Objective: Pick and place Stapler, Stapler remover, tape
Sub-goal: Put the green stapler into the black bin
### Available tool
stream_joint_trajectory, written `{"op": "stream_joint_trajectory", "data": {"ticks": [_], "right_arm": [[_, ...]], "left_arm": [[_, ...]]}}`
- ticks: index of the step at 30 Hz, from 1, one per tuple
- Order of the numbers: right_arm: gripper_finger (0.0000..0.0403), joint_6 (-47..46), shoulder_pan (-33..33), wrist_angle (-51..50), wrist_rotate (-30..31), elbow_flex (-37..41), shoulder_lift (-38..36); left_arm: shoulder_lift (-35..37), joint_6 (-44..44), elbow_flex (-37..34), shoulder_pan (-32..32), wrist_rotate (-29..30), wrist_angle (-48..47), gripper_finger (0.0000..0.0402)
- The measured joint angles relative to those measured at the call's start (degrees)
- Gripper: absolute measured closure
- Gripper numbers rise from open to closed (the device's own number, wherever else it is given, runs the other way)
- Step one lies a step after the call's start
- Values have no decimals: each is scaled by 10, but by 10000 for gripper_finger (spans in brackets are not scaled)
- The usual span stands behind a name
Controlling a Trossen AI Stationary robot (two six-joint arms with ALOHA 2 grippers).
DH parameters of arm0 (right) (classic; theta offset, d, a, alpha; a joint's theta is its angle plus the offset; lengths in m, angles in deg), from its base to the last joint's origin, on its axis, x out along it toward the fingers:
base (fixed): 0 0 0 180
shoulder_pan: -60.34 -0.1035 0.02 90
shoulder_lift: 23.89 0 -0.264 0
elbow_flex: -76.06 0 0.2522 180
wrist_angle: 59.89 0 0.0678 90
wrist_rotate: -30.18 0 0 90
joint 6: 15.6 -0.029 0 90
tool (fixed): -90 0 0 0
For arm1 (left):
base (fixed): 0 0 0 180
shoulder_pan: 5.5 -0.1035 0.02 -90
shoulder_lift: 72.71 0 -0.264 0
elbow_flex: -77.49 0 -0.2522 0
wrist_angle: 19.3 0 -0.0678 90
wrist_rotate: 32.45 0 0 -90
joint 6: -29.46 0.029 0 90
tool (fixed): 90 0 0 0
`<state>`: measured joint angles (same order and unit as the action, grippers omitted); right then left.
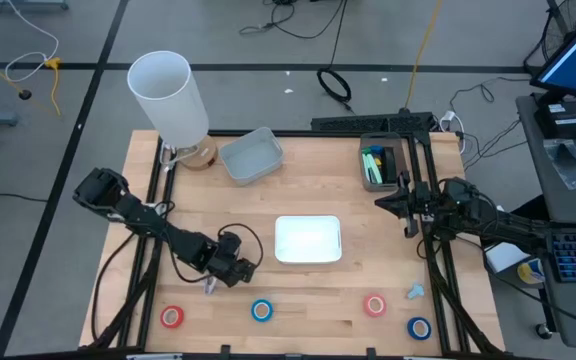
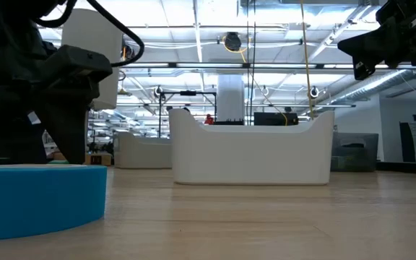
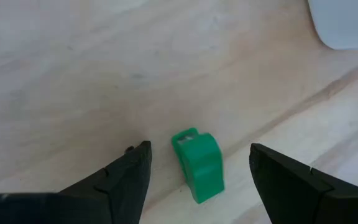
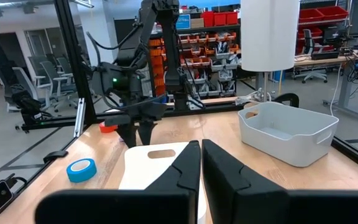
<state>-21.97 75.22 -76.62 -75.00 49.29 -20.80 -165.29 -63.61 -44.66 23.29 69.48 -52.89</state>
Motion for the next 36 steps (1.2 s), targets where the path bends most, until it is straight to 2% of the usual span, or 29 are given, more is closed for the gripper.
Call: {"op": "stream_joint_trajectory", "data": {"ticks": [6, 18, 31, 36], "right_arm": [[396, 0, 0, -2, 0, 1, 0], [393, 0, 0, 2, 0, 25, 0], [396, 0, 0, 18, -1, 25, 0], [395, 0, 0, 18, -1, 25, 0]], "left_arm": [[-4, -19, 25, 18, -30, -15, 133], [-3, -49, 27, 28, -17, -59, 133], [-3, 31, 27, 28, -15, -61, 133], [-3, 35, 27, 28, -2, -61, 133]]}}
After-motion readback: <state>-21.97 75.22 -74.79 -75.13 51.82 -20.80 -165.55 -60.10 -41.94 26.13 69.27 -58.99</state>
